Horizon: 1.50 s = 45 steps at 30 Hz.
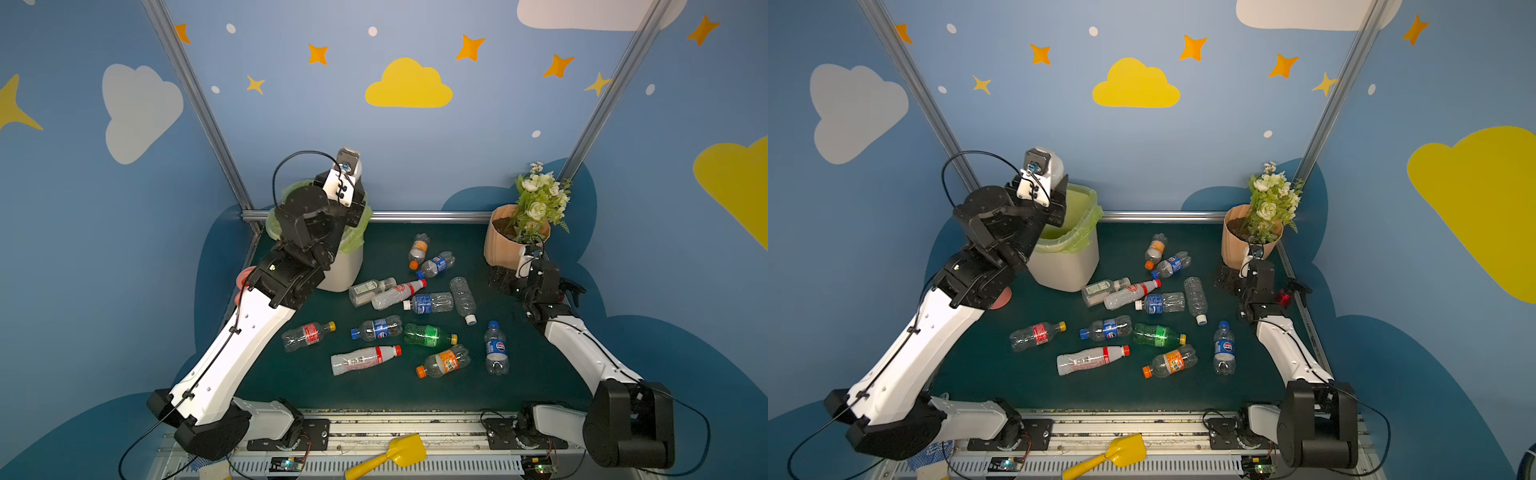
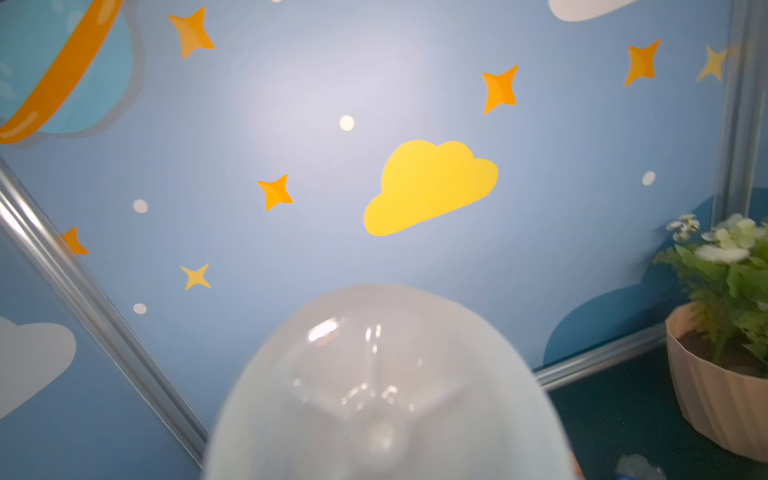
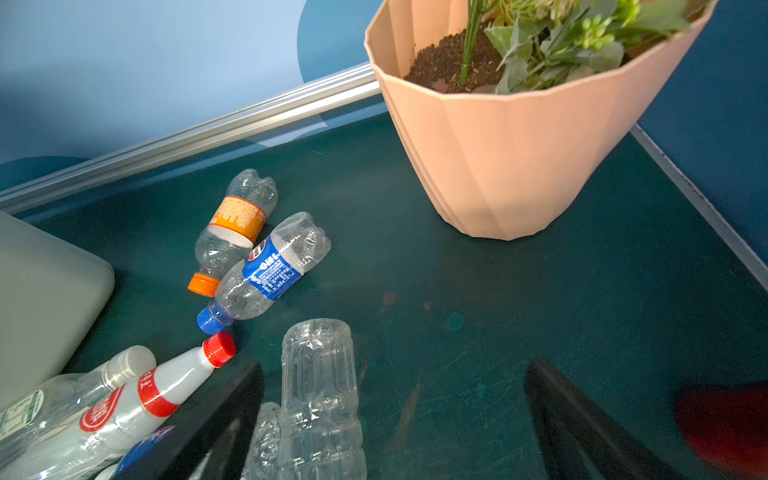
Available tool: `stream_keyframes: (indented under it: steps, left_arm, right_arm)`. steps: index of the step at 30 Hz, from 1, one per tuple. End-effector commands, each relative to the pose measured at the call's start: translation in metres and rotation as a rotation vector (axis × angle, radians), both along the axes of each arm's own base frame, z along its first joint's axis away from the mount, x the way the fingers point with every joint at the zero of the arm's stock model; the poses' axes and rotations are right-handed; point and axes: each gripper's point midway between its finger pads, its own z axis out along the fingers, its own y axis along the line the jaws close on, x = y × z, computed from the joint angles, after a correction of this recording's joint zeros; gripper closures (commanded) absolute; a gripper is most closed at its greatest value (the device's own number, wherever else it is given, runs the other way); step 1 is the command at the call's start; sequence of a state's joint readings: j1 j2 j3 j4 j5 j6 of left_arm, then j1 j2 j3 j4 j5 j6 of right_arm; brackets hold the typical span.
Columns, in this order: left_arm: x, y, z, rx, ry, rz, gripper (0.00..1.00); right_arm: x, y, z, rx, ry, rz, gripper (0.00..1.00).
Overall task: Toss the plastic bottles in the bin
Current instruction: 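Lift the white bottle with the left gripper over the green-lined bin, then open the left gripper to drop the white bottle into the bin, then move the left gripper down onto the red-capped white bottle and grasp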
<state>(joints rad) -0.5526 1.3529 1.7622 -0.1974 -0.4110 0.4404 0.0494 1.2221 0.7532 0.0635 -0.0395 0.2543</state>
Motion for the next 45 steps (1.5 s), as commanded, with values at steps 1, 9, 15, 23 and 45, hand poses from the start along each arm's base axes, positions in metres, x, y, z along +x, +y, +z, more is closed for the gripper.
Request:
stream_keyframes:
  steps: [1, 9, 15, 23, 45]
  left_arm:
    - [0.036, 0.017, -0.005, -0.105, 0.006, 0.019, 0.5]
    - [0.082, 0.039, -0.03, -0.196, 0.197, 0.02, 0.01]
    - [0.004, 0.016, 0.056, -0.102, -0.096, -0.06, 0.0]
    - [-0.024, -0.024, -0.04, 0.158, 0.158, -0.09, 0.0]
    - [-0.156, -0.049, -0.404, 0.8, 1.286, -0.226, 0.01]
  right_arm:
    - [-0.007, -0.005, 0.006, -0.013, -0.013, -0.022, 0.03]
    - [-0.012, -0.009, 0.016, -0.034, -0.035, -0.037, 0.03]
    - [-0.012, -0.009, 0.01, -0.021, -0.029, -0.043, 0.03]
    - [-0.009, -0.008, 0.001, -0.017, -0.011, -0.037, 0.03]
    - [-0.005, -0.006, -0.009, -0.009, 0.026, -0.028, 0.03]
